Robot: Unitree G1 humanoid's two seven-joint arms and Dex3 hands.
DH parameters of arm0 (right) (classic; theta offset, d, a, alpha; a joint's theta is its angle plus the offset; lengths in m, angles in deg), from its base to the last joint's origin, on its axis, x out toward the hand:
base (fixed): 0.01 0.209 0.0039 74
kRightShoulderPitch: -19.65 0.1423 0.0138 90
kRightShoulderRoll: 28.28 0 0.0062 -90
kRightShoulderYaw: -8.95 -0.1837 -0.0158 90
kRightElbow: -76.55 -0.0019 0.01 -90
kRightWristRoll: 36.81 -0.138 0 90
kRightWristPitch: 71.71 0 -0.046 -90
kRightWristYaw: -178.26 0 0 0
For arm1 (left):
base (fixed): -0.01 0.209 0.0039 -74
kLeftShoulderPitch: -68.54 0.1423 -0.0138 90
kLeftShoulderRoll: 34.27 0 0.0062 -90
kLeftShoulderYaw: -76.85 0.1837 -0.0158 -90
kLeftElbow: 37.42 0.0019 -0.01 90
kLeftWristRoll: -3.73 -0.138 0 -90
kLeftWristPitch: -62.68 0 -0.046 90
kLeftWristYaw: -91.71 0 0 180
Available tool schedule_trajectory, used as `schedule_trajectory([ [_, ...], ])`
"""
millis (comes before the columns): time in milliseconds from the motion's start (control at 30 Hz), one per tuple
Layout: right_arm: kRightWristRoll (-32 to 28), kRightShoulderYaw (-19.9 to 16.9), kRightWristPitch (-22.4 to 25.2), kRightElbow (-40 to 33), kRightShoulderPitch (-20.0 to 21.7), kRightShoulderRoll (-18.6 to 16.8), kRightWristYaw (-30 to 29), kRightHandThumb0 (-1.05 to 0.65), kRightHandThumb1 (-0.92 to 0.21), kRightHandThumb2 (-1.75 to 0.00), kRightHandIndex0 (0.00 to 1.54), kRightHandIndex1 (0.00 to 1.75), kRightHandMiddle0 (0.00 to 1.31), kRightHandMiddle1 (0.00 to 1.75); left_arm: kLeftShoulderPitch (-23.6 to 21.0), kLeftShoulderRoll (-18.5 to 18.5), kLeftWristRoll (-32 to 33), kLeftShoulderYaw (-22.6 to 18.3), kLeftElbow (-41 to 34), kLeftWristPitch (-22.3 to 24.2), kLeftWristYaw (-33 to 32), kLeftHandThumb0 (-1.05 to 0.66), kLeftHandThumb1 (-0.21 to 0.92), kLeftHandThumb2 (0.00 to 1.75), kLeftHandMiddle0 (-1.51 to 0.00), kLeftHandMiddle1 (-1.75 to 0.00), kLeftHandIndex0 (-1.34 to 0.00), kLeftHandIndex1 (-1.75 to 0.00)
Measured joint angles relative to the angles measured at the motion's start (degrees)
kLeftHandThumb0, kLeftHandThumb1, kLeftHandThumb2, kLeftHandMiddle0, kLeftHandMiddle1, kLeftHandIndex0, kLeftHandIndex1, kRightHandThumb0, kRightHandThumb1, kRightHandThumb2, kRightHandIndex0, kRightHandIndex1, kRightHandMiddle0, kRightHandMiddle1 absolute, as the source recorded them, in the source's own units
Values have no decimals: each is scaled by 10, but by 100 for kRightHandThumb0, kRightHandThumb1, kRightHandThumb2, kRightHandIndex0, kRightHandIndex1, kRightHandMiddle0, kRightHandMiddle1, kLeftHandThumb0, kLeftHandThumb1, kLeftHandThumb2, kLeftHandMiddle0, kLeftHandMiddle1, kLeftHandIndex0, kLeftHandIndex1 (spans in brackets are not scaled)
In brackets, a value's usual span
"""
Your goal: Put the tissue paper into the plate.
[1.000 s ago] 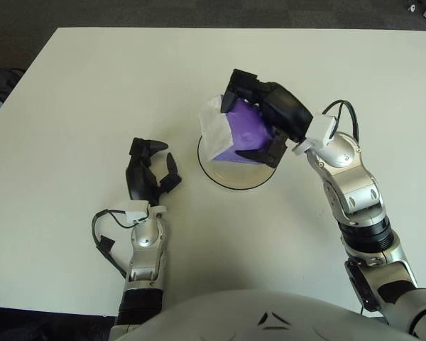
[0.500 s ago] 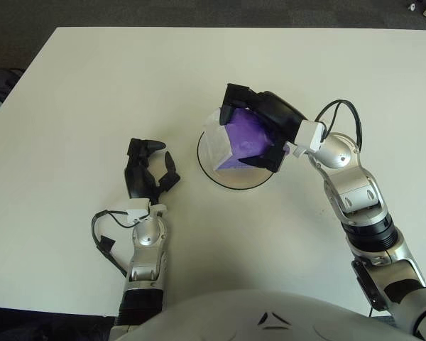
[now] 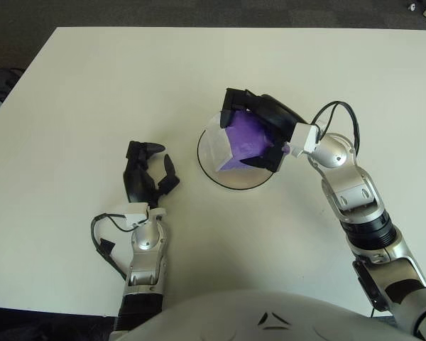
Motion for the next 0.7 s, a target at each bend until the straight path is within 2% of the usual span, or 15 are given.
schedule_trajectory([
  [67, 3, 0, -7, 3, 0, 1, 0, 0, -5, -162, 83, 170, 57, 175, 1, 0, 0, 0, 0, 0, 2, -43, 46, 114, -67, -144, -49, -175],
  [167, 8, 0, -31, 16, 1, 2, 0, 0, -8, -155, 79, 173, 62, 163, 1, 0, 0, 0, 1, -6, 5, -43, 47, 113, -66, -145, -48, -175],
  [267, 16, 0, -53, 31, 3, 5, 0, 0, -16, -143, 72, 174, 63, 154, 2, 0, 0, 0, 3, -10, 7, -43, 48, 112, -66, -145, -48, -175],
  [300, 17, 0, -59, 36, 4, 6, 0, -1, -22, -136, 66, 174, 62, 150, 2, 0, 0, 0, 4, -11, 7, -43, 48, 112, -66, -145, -48, -175],
  [367, 22, -1, -70, 44, 4, 7, -1, -21, -37, -119, 34, 174, 54, 161, 2, 0, 0, 0, 4, -12, 8, -43, 48, 112, -66, -146, -48, -175],
  [400, 25, -1, -77, 48, 4, 7, -3, -31, -39, -115, 27, 159, 43, 156, 3, 0, -1, 0, 4, -12, 8, -43, 48, 112, -66, -146, -48, -175],
  [433, 29, -1, -84, 52, 4, 7, -5, -50, -47, -100, 17, 112, 27, 125, 3, 0, -2, 0, 3, -11, 8, -43, 48, 112, -66, -145, -48, -175],
  [467, 34, -1, -92, 55, 4, 8, -6, -61, -54, -88, 11, 81, 18, 105, 3, 0, -3, 0, 2, -9, 8, -43, 48, 112, -66, -145, -48, -175],
  [500, 38, -1, -99, 58, 4, 9, -6, -66, -56, -84, 9, 70, 14, 97, 3, 0, -4, 0, 1, -7, 8, -43, 48, 112, -66, -145, -48, -175],
  [533, 40, -1, -106, 60, 4, 11, -6, -75, -62, -75, 6, 45, 9, 73, 3, 0, -6, 0, 0, -6, 8, -43, 48, 112, -65, -144, -48, -175],
  [567, 42, -1, -112, 62, 4, 12, -5, -83, -68, -67, 4, 29, 6, 52, 3, 0, -7, 0, -1, -5, 8, -43, 47, 113, -65, -144, -48, -175],
  [667, 44, -1, -143, 70, 4, 20, -3, -95, -78, -51, 1, 9, 2, 18, 3, 0, -10, 0, -5, 0, 8, -43, 47, 113, -65, -143, -49, -175],
  [700, 44, -2, -154, 72, 5, 23, -1, -98, -81, -47, 1, 6, 1, 11, 4, 0, -10, 0, -5, 1, 8, -43, 47, 113, -65, -143, -49, -175],
])
